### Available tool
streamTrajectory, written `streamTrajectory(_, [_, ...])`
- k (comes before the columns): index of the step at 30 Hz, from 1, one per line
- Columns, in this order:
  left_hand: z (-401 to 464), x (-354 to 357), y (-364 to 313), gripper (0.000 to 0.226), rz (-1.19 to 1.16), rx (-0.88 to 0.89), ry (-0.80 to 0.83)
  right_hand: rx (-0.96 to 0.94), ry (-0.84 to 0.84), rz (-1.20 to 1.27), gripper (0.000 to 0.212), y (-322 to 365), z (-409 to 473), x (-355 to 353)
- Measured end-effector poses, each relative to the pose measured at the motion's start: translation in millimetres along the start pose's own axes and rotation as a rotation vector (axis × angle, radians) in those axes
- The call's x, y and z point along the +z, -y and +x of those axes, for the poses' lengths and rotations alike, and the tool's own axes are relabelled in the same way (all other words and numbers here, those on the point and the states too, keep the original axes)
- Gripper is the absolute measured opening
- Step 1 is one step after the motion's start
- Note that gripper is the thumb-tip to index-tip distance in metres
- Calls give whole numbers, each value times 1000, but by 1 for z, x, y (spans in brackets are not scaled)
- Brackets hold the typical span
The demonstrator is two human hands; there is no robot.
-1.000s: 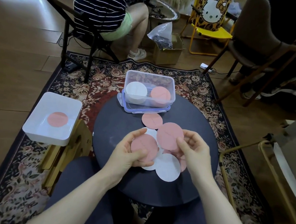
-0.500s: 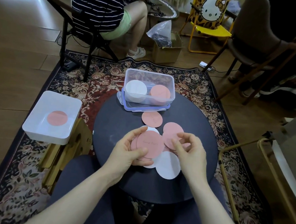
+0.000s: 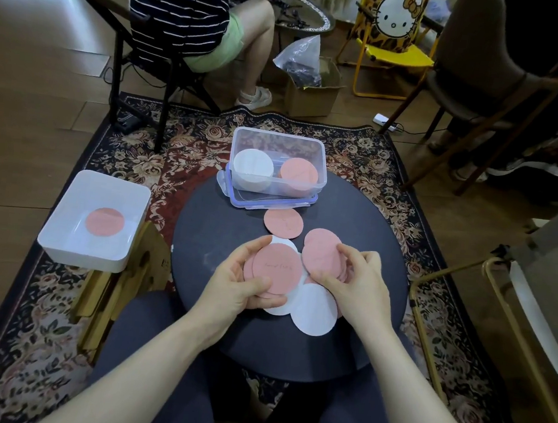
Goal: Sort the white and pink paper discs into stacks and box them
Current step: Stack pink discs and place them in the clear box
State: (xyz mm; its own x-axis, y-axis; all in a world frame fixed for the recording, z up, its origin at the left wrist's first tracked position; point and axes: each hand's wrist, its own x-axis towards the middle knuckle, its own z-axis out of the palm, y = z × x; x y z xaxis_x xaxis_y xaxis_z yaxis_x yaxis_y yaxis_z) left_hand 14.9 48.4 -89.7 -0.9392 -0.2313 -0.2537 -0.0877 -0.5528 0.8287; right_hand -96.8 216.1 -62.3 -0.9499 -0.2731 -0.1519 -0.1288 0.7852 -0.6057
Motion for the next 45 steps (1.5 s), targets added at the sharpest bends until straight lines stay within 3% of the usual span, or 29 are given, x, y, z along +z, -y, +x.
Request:
streamTrajectory(5, [-1, 1, 0, 59, 18, 3, -7, -4, -92, 140, 57, 3, -4, 3])
streamTrajectory(10, [-1, 3, -2, 54, 25, -4, -5, 44, -69, 340, 52, 4, -1, 5])
streamTrajectory(15, [-2, 4, -3, 50, 26, -18, -11, 38, -85, 437, 26, -1, 1, 0])
streamTrajectory(18, [-1, 5, -4, 47, 23, -28, -30, 57, -110, 635, 15, 3, -4, -4])
streamTrajectory(24, [-2, 7, -4, 44, 61, -48, -28, 99, 37, 820, 8, 6, -20, 2])
streamTrajectory(35, [-3, 7, -3, 50, 50, -26, -22, 41, 36, 661, 10, 16, -34, 17])
streamTrajectory(40, [-2, 6, -3, 52, 22, -15, -45, 41, -99, 453, 6, 4, -16, 6])
streamTrajectory(45, [-2, 7, -3, 53, 22, -7, -54, 28, -12, 12, 52, -4, 3, -7])
